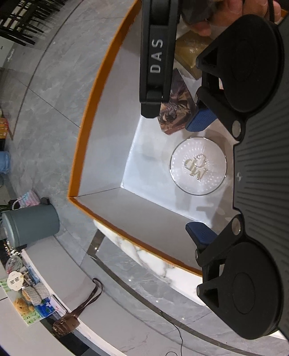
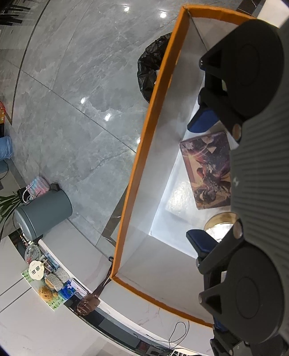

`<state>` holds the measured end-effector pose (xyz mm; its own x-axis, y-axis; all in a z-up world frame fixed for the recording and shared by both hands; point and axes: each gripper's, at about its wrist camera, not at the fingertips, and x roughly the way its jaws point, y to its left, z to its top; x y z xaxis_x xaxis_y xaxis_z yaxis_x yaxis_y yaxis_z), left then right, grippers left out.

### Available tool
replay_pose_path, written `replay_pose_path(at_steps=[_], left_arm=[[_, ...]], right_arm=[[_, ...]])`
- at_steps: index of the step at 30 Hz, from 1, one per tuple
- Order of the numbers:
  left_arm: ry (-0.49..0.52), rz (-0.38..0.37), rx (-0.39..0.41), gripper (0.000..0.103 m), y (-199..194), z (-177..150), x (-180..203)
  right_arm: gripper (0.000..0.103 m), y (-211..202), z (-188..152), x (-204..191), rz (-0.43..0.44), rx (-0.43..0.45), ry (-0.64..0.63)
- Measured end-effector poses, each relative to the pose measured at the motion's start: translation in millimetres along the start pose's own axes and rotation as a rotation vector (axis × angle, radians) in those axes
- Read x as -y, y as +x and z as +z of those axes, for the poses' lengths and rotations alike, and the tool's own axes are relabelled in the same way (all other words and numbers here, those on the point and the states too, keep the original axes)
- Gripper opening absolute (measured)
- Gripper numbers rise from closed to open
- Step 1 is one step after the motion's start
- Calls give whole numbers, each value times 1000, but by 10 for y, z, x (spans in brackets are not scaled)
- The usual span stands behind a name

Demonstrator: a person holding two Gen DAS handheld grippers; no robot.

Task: Organize rigid objects
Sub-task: 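Lower the MPG compact and card box into the orange box and open both tools, then move both open tools back over the table items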

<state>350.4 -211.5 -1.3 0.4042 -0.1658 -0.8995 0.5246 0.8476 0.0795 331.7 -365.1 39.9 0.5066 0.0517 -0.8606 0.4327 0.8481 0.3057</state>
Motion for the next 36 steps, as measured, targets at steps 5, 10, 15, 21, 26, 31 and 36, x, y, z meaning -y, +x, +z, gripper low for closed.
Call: replay_pose_path(at_steps=[5, 10, 15, 21, 26, 31, 36], left_arm=[[2, 22, 30, 103, -169, -46, -13], [-19, 34, 74, 103, -413, -133, -48], [-43, 63, 94, 103, -624, -285, -143], [-71, 96, 97, 103, -879, -501, -252], [-76, 140, 112, 103, -1090, -735, -334], [-130, 157, 134, 103, -1257, -1103, -408], [-222, 147, 162, 103, -1323, -1548, -438]], right_arm=[[92, -86, -7, -23, 13, 14, 3], [92, -189, -45, -121, 22, 41, -30], [92, -383, -102, -258, 52, 81, -68], [92, -610, -259, -511, 81, 124, -174], [92, -784, -374, -636, 99, 143, -217], [92, -987, -509, -767, 131, 181, -290], [91, -1185, -756, -937, 159, 225, -405]])
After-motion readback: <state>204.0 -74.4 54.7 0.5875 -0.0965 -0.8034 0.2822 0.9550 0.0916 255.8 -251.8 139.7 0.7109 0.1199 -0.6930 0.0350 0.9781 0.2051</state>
